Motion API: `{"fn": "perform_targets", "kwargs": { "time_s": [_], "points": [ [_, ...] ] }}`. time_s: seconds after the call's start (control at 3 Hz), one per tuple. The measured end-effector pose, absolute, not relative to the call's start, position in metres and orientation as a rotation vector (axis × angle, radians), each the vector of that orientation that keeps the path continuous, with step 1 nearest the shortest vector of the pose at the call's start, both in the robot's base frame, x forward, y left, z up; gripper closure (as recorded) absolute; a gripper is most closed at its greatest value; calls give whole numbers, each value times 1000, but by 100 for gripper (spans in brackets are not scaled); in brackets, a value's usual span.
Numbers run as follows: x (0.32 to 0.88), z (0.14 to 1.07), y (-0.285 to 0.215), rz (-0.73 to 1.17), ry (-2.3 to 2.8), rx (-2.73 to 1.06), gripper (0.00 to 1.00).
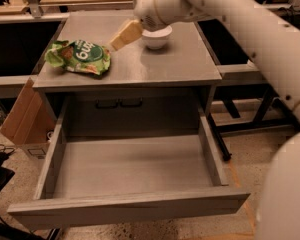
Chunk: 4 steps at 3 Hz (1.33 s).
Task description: Place green rice chip bag into top drawer
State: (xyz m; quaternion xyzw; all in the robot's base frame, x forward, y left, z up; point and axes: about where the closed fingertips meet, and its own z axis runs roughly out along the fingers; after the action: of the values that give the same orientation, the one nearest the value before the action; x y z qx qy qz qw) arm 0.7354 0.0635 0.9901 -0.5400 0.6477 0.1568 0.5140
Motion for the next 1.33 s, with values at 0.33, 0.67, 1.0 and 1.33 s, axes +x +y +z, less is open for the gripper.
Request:
{"fn": "perform_targets", "kwargs": {
  "time_s": [0.33, 0.67, 1.0, 1.33],
  "points": [
    [755, 971, 120, 415, 1612, -1279, 0],
    [764, 941, 159, 459, 1677, -1292, 0],
    [775, 903, 211, 533, 1732, -1348, 3],
    [780, 887, 233, 582, 1743, -1370, 25]
  ]
}}
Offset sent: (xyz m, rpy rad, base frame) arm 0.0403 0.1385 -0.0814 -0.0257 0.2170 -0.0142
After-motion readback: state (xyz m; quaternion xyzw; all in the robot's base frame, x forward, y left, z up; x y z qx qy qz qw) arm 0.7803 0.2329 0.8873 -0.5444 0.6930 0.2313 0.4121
